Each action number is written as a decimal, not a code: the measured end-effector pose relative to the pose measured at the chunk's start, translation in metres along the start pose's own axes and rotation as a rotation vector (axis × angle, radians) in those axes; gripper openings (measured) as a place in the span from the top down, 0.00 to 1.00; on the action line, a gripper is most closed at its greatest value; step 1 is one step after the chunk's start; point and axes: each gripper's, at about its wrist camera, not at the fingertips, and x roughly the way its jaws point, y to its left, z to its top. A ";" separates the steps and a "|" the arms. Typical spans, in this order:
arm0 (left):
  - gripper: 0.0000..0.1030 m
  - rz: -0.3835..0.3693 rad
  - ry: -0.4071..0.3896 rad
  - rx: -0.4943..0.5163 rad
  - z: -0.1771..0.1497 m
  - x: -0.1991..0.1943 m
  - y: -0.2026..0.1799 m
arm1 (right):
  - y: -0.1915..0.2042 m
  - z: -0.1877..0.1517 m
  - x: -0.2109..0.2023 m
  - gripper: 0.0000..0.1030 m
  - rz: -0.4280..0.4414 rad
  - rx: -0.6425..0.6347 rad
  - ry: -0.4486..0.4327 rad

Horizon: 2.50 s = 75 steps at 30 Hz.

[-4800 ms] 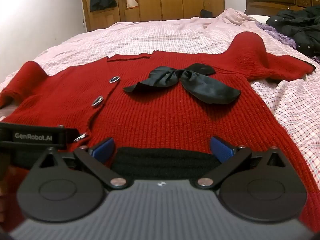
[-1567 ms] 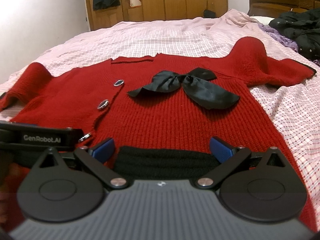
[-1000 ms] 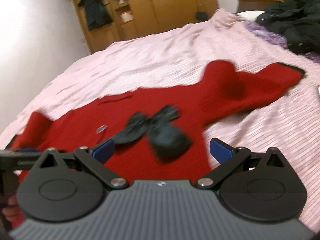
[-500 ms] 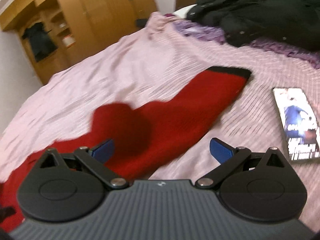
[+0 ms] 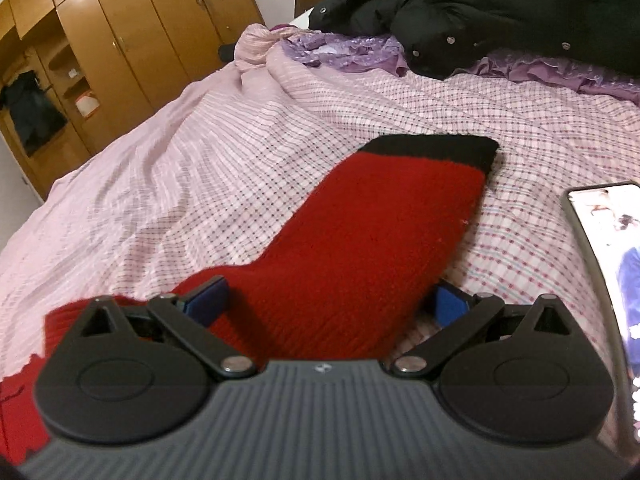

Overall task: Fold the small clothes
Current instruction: 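Grasp the cuff of the red cardigan sleeve with the right gripper, then lift the sleeve and fold it across the cardigan body with the right gripper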

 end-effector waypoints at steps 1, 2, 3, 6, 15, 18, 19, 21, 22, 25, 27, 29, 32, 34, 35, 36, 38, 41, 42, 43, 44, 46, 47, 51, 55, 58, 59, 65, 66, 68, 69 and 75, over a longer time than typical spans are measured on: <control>0.00 -0.001 0.005 -0.007 -0.001 0.002 0.001 | 0.001 0.001 0.003 0.00 0.007 -0.003 -0.005; 0.00 -0.003 0.004 -0.009 -0.002 0.004 0.003 | 0.001 0.002 0.006 0.00 0.018 0.000 -0.009; 0.00 -0.001 0.000 -0.006 -0.003 0.004 0.002 | 0.000 0.002 0.008 0.00 0.030 0.008 -0.016; 0.00 0.009 -0.006 0.016 -0.005 0.005 -0.001 | -0.003 0.004 0.014 0.00 0.071 0.044 -0.039; 0.00 0.016 -0.014 0.026 -0.008 0.005 -0.004 | -0.006 0.005 0.013 0.59 0.072 0.056 -0.062; 0.00 0.014 -0.014 0.028 -0.008 0.003 -0.003 | -0.010 0.006 0.002 0.82 0.106 0.071 -0.076; 0.00 0.014 -0.014 0.028 -0.008 0.002 -0.002 | -0.009 0.007 -0.004 0.86 0.109 0.060 -0.091; 0.00 0.013 -0.013 0.030 -0.008 0.000 -0.002 | -0.005 0.008 -0.018 0.87 0.111 0.030 -0.128; 0.00 0.013 -0.014 0.031 -0.009 -0.002 -0.002 | -0.004 0.009 -0.024 0.87 0.119 0.021 -0.143; 0.00 0.013 -0.016 0.036 -0.010 -0.006 -0.002 | 0.000 0.012 -0.049 0.88 0.142 -0.007 -0.205; 0.00 0.014 -0.017 0.034 -0.012 -0.009 0.000 | 0.001 0.015 -0.065 0.88 0.146 -0.021 -0.240; 0.00 0.009 -0.017 0.029 -0.014 -0.012 0.003 | 0.000 0.018 -0.079 0.88 0.155 -0.020 -0.259; 0.00 0.006 -0.021 0.025 -0.015 -0.016 0.005 | 0.000 0.020 -0.099 0.88 0.158 -0.019 -0.285; 0.00 0.006 -0.026 0.025 -0.016 -0.019 0.007 | 0.001 0.021 -0.112 0.89 0.159 -0.017 -0.295; 0.00 0.005 -0.028 0.025 -0.016 -0.021 0.008 | 0.002 0.021 -0.118 0.89 0.163 -0.015 -0.298; 0.00 0.004 -0.030 0.024 -0.016 -0.023 0.008 | 0.003 0.021 -0.123 0.89 0.167 -0.017 -0.300; 0.00 0.003 -0.035 0.025 -0.017 -0.027 0.010 | 0.008 0.020 -0.132 0.89 0.170 -0.023 -0.306; 0.00 0.007 -0.041 0.026 -0.017 -0.033 0.014 | 0.017 0.018 -0.141 0.89 0.187 -0.026 -0.307; 0.00 0.012 -0.043 0.027 -0.017 -0.035 0.015 | 0.020 0.017 -0.143 0.89 0.191 -0.029 -0.305; 0.00 0.018 -0.046 0.029 -0.018 -0.037 0.016 | 0.025 0.015 -0.145 0.89 0.196 -0.035 -0.302; 0.00 0.024 -0.050 0.030 -0.018 -0.039 0.018 | 0.030 0.013 -0.146 0.89 0.202 -0.039 -0.300; 0.00 0.033 -0.058 0.025 -0.018 -0.043 0.022 | 0.039 0.008 -0.150 0.89 0.219 -0.048 -0.294; 0.00 0.033 -0.064 0.019 -0.018 -0.046 0.026 | 0.044 0.006 -0.151 0.89 0.226 -0.049 -0.291; 0.00 0.032 -0.078 -0.001 -0.018 -0.055 0.038 | 0.062 -0.004 -0.160 0.89 0.256 -0.052 -0.289; 0.00 0.030 -0.087 -0.028 -0.018 -0.061 0.049 | 0.076 -0.010 -0.168 0.89 0.287 -0.054 -0.294; 0.00 0.020 -0.097 -0.037 -0.018 -0.067 0.055 | 0.086 -0.011 -0.171 0.89 0.295 -0.058 -0.296; 0.00 0.018 -0.102 -0.038 -0.019 -0.069 0.057 | 0.090 -0.011 -0.172 0.89 0.297 -0.061 -0.296; 0.00 0.018 -0.120 -0.042 -0.019 -0.077 0.065 | 0.115 -0.011 -0.178 0.89 0.322 -0.077 -0.303; 0.00 0.021 -0.123 -0.045 -0.019 -0.078 0.065 | 0.119 -0.011 -0.178 0.89 0.327 -0.080 -0.307; 0.00 0.029 -0.128 -0.050 -0.019 -0.078 0.069 | 0.129 -0.013 -0.180 0.89 0.336 -0.090 -0.313; 0.00 0.033 -0.128 -0.053 -0.019 -0.078 0.071 | 0.135 -0.014 -0.181 0.89 0.341 -0.096 -0.314; 0.00 0.044 -0.131 -0.090 -0.019 -0.077 0.088 | 0.169 -0.019 -0.179 0.89 0.373 -0.124 -0.305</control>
